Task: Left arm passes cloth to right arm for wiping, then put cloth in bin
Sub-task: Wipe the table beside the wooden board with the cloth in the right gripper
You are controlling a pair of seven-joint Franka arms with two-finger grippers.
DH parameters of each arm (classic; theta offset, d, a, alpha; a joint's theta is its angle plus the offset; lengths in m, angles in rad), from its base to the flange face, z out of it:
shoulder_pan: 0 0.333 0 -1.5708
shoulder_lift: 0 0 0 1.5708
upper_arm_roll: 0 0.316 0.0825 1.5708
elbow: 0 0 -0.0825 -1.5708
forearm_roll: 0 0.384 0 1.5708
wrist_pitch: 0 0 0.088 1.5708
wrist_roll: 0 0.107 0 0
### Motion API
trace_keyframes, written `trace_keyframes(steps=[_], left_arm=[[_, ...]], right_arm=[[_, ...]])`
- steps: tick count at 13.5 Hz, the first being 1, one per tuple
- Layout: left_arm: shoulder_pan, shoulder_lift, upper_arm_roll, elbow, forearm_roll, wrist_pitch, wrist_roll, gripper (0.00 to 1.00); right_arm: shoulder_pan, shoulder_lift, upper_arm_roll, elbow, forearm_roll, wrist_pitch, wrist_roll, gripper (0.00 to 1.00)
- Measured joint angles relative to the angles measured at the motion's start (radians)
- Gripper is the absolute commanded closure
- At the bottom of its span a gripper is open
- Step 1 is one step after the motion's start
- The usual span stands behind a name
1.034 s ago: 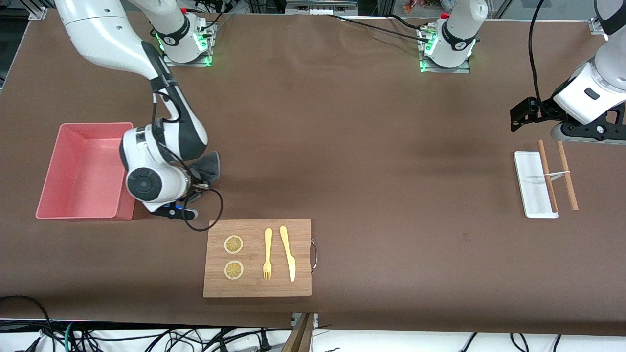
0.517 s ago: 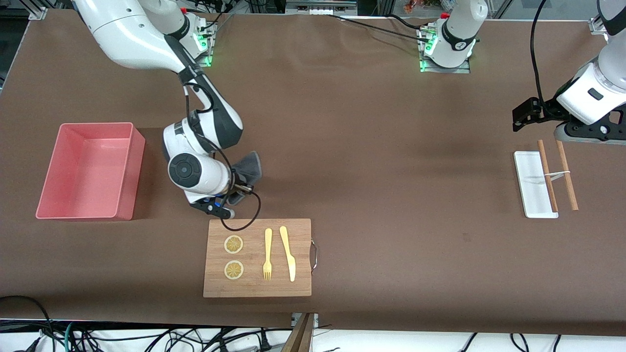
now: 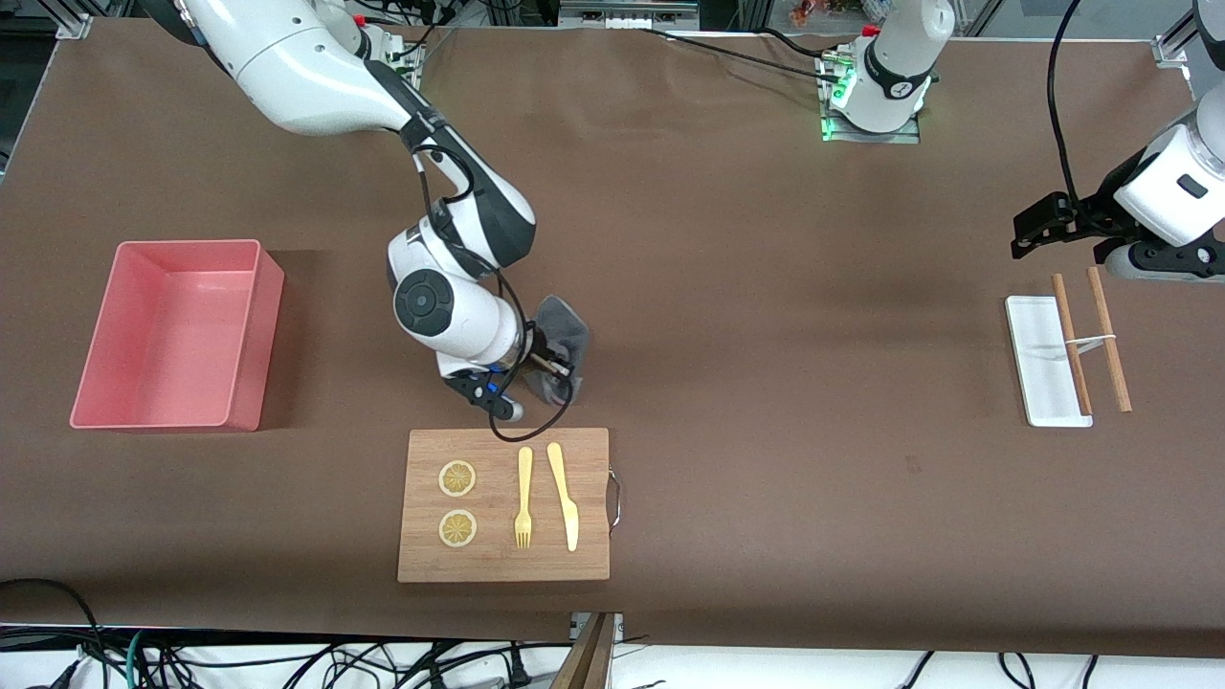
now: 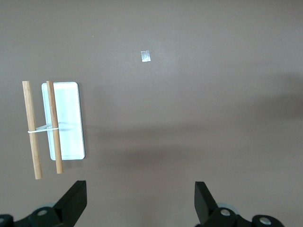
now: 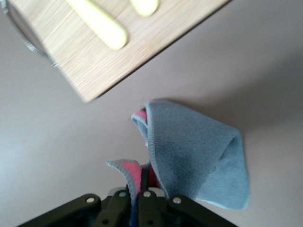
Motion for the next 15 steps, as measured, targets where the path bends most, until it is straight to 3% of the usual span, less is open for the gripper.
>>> trace_keyframes(steps=[5,10,12,15], left_arm=[[0.0,0.0,0.0,0.0,0.0,0.0,0.0,0.0],[0.0,0.0,0.0,0.0,0.0,-0.006,0.0,0.0],[0.003,0.0,0.0,0.0,0.0,-0.007,0.0,0.0],[0.006,0.0,0.0,0.0,0.0,-0.011,0.0,0.0]], right_arm=[[-0.008,0.001,0.024,0.01,0.04,-0.013,0.043,1.0],[-0.101,0.009,-0.009,0.01,0.04,-0.237,-0.115,1.0],[-0.12,0.013,-0.044,0.007,0.039,-0.306,-0.176,1.0],[-0.121,0.023,-0.147,-0.002,0.039,-0.365,-0.33,1.0]])
